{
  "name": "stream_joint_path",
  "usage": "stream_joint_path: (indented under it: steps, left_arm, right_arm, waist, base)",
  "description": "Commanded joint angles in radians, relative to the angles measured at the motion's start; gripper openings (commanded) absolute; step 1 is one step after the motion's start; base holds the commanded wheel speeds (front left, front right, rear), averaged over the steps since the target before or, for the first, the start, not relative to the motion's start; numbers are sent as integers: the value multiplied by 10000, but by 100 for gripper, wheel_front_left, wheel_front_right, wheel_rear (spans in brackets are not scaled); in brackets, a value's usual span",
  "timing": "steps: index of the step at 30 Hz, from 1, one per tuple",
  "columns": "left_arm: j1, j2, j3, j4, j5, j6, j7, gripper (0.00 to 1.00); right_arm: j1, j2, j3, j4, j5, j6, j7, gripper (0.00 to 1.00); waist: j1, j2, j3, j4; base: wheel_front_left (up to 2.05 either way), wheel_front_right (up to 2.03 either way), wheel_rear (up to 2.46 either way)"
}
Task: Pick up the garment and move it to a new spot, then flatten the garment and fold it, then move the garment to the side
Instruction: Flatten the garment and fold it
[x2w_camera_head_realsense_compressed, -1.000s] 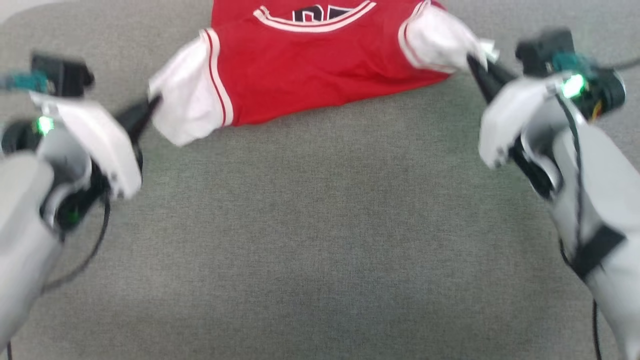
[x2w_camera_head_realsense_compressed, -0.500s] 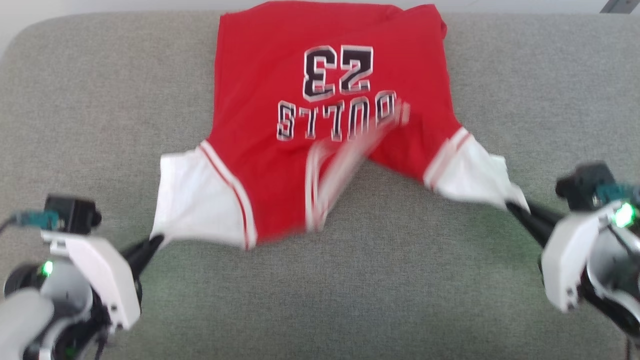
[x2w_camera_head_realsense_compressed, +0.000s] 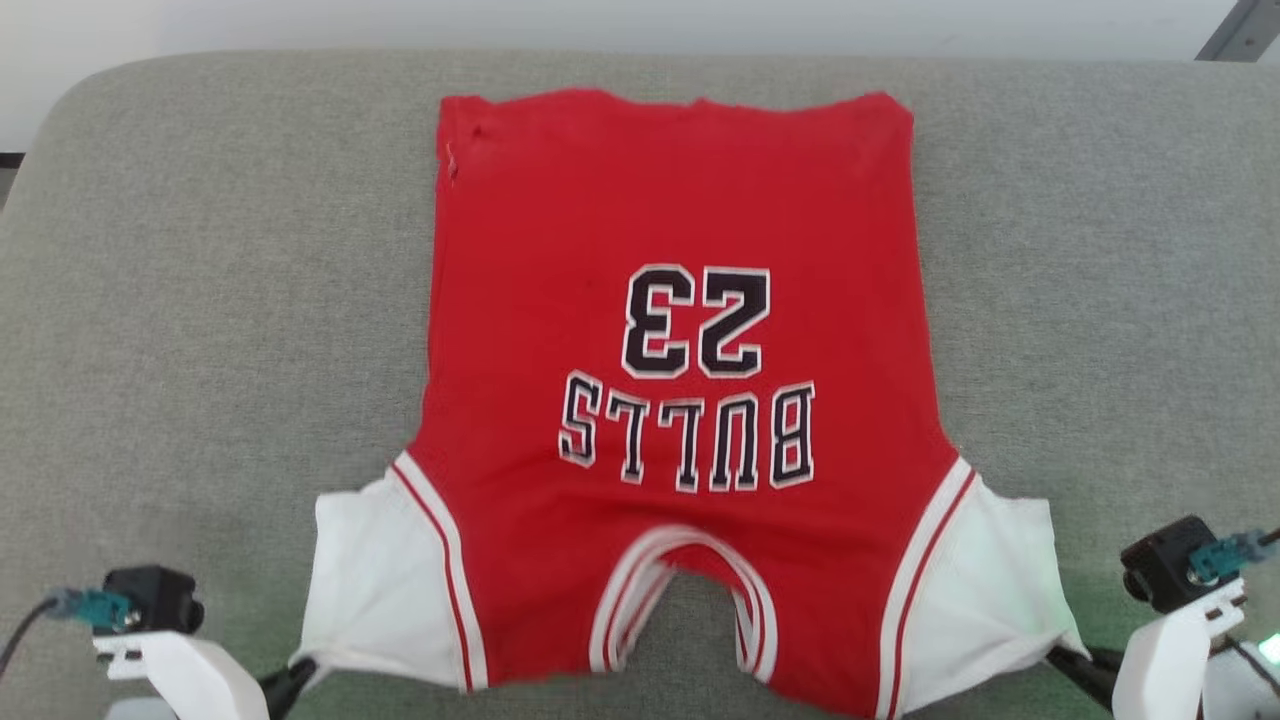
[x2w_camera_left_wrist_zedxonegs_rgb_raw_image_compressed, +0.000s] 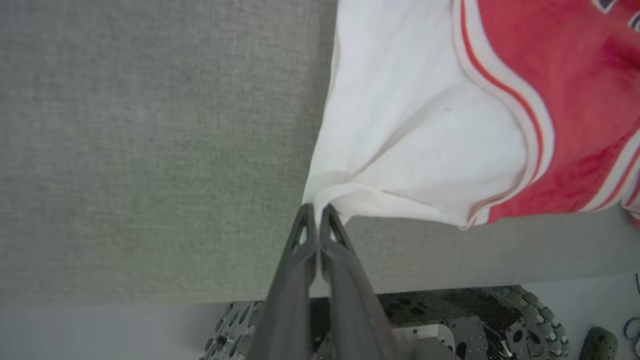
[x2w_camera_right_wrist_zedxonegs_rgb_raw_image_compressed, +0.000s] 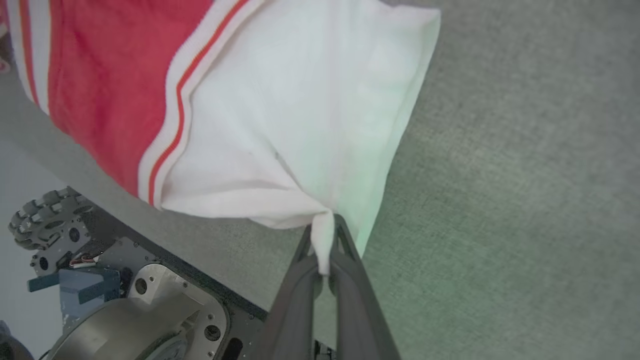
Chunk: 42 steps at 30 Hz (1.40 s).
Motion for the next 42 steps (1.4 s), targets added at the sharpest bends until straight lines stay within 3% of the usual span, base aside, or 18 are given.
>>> stream_joint_path:
  steps: [1,5,6,7,8,9,18,23,35,42]
  left_arm:
    - [65,-16,43,-33,-122,55,-40,0]
    - [182,-229,119,-120,-175,49,-319,0]
    - [149,-297,140,-143,-130,7,-409,0]
    - [102,-347,142,-154,-64,-21,-463,0]
    - [47,-392,127,-161,-12,-68,-487,0]
    - [-17,-442,114,-189,40,-111,-537,0]
    - [-460,-759,196,-322,337,-304,-758,0]
    - [-798,-956,163,-369,579,-441,-712,0]
    - [-2120,-1873,-218,-15,1255,-1020,-315,0]
    - [-2642,-2453,-431,401,1428,-1426,-232,0]
  right_arm:
    - [37,69,-49,-76,-21,-3,40,0]
    - [218,445,-274,-184,-425,-3,-45,0]
    - [189,552,-333,-232,-500,-3,-62,8]
    - [134,626,-393,-305,-562,-3,-75,31]
    - [78,669,-438,-433,-633,-3,-50,80]
    - [19,683,-478,-573,-648,-3,19,100]
    - [-1263,1435,-1618,-1909,-1359,-3,565,100]
    - [-3199,2013,-1899,-1347,-1907,-2,245,100]
    - [-8288,2100,-1716,3856,-2656,-2,-672,100]
    - [-10414,2001,-1686,6961,-3371,-3,-331,100]
  waist:
    - [0,-1,7,13]
    - [0,-1,101,86]
    - [0,-1,135,109]
    - [0,-1,173,122]
    - [0,-1,216,140]
    - [0,-1,259,165]
    - [0,-1,685,359]
    - [0,-1,1008,563]
    - [0,-1,1980,1716]
    - [0,-1,2447,2408]
  base:
    - [0,0,0]
    - [0,0,0]
    - [0,0,0]
    - [0,0,0]
    - [0,0,0]
    - [0,0,0]
    - [0,0,0]
    - [0,0,0]
    - [0,0,0]
    - [0,0,0]
